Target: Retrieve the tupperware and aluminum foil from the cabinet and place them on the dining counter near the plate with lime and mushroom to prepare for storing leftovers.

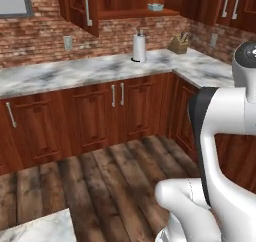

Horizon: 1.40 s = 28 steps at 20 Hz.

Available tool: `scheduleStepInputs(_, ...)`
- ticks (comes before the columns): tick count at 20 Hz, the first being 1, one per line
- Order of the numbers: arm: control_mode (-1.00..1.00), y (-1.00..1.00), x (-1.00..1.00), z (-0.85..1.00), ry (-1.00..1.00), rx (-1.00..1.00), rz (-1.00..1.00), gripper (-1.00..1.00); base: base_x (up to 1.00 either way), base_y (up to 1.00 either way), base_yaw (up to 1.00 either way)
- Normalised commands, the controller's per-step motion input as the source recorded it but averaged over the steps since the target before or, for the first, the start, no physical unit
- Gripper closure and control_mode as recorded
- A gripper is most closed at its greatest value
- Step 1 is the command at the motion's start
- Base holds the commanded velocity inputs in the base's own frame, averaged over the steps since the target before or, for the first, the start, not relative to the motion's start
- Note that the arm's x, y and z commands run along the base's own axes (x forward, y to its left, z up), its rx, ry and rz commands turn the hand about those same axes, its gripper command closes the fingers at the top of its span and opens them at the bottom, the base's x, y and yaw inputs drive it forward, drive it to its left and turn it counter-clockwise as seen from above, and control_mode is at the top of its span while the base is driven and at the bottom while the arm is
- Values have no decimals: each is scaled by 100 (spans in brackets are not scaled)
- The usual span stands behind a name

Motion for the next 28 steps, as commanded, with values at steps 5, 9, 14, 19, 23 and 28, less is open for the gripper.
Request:
scheduleStepInputs(5,100,0,0,0,0,0,0,-100,100,-53,-15)
scheduleStepInputs(9,100,0,0,0,0,0,0,-100,100,-44,-6)
scheduleStepInputs(14,100,0,0,0,0,0,0,-100,100,-14,0)
scheduleStepInputs(19,100,0,0,0,0,0,0,-100,100,0,3)
scheduleStepInputs(23,100,0,0,0,0,0,0,-100,100,-22,0)
scheduleStepInputs(28,100,0,0,0,0,0,0,-100,100,-59,1)
